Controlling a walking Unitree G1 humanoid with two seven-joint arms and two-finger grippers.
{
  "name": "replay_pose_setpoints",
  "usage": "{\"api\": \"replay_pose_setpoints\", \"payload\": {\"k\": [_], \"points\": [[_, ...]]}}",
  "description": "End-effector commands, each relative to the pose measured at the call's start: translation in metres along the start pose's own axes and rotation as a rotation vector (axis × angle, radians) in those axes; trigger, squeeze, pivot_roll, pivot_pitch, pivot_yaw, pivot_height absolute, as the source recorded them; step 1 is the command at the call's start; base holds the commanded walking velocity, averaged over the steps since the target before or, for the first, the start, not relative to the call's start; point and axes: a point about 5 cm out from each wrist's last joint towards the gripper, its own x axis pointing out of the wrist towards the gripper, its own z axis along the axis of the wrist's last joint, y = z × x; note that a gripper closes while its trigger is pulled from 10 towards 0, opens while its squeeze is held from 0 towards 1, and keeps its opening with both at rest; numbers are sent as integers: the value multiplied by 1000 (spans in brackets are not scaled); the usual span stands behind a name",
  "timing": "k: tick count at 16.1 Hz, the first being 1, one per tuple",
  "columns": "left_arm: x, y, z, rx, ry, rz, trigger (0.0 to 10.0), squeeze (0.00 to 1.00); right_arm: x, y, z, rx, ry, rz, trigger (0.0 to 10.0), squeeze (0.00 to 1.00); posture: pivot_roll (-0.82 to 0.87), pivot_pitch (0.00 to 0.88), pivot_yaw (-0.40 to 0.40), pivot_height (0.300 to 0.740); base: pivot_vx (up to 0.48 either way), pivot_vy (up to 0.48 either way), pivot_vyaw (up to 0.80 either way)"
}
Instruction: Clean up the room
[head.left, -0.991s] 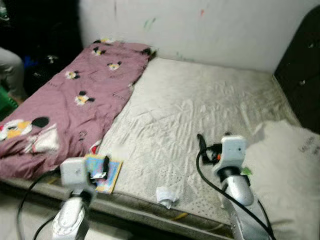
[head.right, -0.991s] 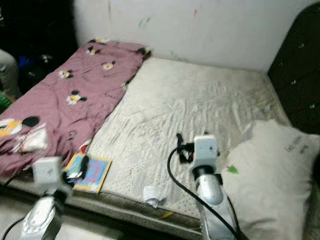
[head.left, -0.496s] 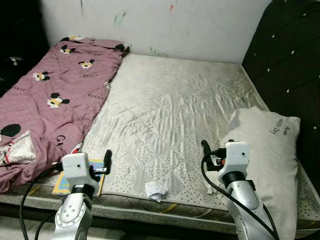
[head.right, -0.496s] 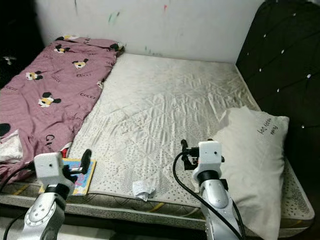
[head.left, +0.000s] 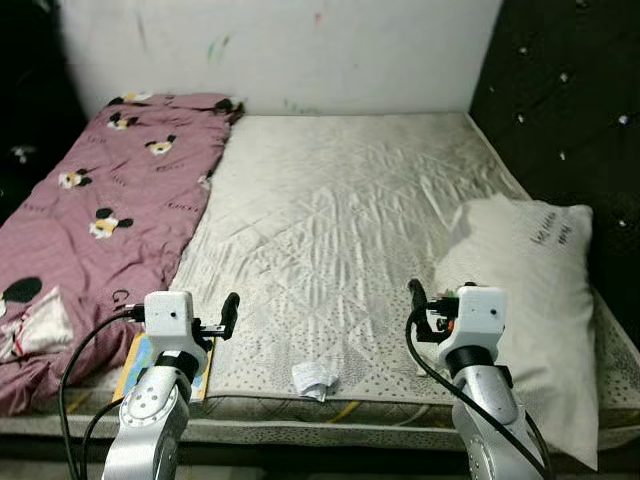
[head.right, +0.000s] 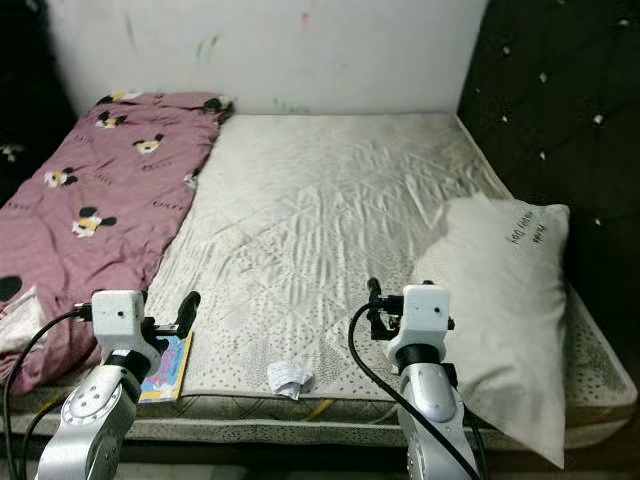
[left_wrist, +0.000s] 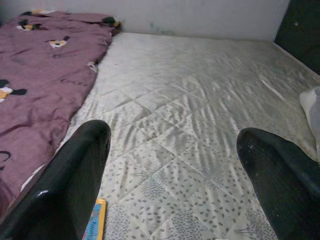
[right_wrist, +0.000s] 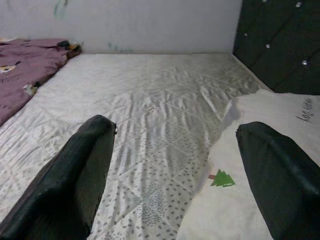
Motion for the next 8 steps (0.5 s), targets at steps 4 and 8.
{"api": "replay_pose_setpoints", "payload": {"k": [4, 8], "points": [[4, 9, 5, 32, -20, 23, 10000, 0, 10, 7, 8, 23, -35, 13, 10000, 0, -51, 0, 47, 740, 0, 0, 0], [5, 11, 6, 30, -28, 29, 10000, 0, 12, 8, 9, 33, -36, 16, 10000, 0, -46, 0, 39, 740, 0, 0, 0]]}}
